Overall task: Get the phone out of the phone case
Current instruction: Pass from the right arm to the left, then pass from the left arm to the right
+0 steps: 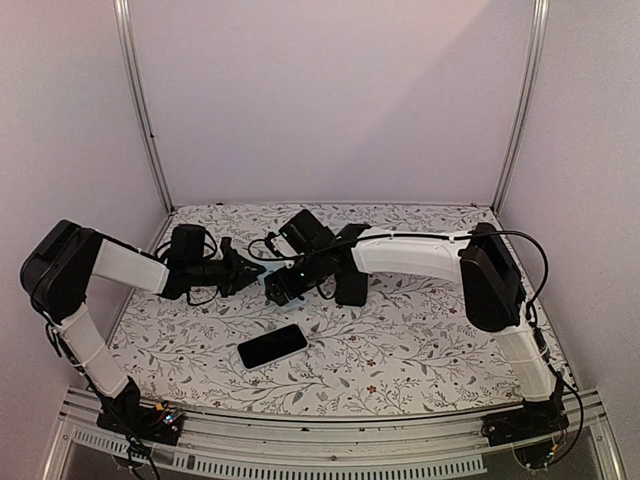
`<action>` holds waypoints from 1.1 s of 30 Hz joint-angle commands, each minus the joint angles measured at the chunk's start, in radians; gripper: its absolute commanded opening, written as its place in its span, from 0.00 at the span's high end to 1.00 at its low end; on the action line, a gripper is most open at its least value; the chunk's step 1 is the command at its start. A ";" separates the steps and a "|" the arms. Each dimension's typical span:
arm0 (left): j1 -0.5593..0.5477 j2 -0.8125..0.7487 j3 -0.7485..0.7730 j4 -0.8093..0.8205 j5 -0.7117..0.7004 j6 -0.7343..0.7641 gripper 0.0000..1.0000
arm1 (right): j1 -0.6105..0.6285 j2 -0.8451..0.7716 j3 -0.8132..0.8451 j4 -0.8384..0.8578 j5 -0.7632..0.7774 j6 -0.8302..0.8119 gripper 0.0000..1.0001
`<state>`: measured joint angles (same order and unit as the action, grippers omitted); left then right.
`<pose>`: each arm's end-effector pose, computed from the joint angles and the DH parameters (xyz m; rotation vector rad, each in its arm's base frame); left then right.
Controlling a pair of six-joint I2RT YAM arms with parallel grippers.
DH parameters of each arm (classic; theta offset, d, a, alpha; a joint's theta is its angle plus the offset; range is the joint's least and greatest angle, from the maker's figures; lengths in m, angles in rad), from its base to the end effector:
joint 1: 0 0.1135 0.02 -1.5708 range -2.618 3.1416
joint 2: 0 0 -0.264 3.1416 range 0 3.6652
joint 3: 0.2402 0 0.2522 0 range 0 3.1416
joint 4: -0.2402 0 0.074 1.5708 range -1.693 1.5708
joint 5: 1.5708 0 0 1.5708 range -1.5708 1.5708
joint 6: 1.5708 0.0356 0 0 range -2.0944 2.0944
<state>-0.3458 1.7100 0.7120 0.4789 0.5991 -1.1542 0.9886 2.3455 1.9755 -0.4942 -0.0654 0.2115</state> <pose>0.3033 -0.1306 0.1503 -0.5344 2.3155 -1.4539 0.2872 0.4405 0.1862 -0.9865 2.3295 0.5950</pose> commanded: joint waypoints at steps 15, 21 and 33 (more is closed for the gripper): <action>-0.013 -0.133 0.029 -0.141 -0.091 -0.061 1.00 | 0.173 0.039 0.141 -0.102 0.562 -0.196 0.12; -0.013 -0.166 0.018 -0.153 -0.104 -0.067 1.00 | 0.173 0.086 0.175 -0.122 0.645 -0.241 0.17; -0.012 -0.170 0.027 -0.163 -0.105 -0.061 1.00 | 0.177 0.119 0.193 -0.077 0.704 -0.291 0.34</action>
<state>-0.3527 1.5688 0.7136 0.2871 0.4797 -1.2144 1.1641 2.4371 2.1368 -0.5976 0.5747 -0.0532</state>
